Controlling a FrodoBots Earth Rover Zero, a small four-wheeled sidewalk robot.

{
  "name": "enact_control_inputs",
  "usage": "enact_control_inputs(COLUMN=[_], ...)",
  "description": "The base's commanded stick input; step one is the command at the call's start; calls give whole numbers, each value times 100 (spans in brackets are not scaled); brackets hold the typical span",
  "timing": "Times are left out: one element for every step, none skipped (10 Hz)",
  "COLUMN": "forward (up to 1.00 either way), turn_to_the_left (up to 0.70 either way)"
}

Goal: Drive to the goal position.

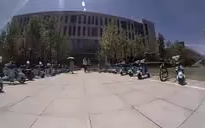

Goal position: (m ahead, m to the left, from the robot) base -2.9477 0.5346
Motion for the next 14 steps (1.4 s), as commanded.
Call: enact_control_inputs(forward=[53,53,53,54,53,53,53,53,53,53,53,53,53,53], turn_to_the_left=[0,0,0,0,0,0,0,0,0,0,0,0,0,0])
